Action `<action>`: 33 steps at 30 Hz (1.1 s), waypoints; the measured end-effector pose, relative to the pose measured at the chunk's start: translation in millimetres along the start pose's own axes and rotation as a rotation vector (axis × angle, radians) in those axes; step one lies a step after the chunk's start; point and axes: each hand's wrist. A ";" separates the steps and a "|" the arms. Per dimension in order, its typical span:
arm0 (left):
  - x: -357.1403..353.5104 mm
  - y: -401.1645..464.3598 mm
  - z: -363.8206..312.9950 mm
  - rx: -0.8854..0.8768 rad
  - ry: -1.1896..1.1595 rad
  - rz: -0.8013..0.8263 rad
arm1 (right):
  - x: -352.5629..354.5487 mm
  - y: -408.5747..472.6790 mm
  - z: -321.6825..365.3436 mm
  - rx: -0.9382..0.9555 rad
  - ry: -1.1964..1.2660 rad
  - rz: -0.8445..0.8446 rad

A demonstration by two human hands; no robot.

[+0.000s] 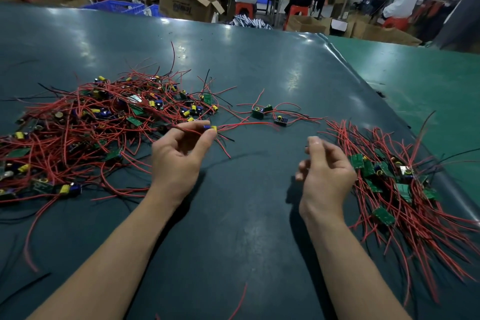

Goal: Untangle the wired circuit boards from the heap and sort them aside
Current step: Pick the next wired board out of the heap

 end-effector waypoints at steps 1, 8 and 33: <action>-0.3 -2.4 -1.8 -0.086 0.106 -0.011 | -3.1 -7.7 -2.9 0.043 -0.078 0.102; -5.1 -16.4 -8.3 -0.628 0.469 0.234 | -16.5 -44.4 -14.0 0.118 -0.227 0.774; 5.1 -6.8 -17.2 -0.711 0.556 0.038 | 12.2 -11.9 29.9 -0.022 0.157 0.153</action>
Point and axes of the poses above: each hand's wrist, its own y-axis towards the middle knuckle, its own x-axis out of the back of the hand, z = x × y, and after that the axes turned 1 degree about -x, right-handed
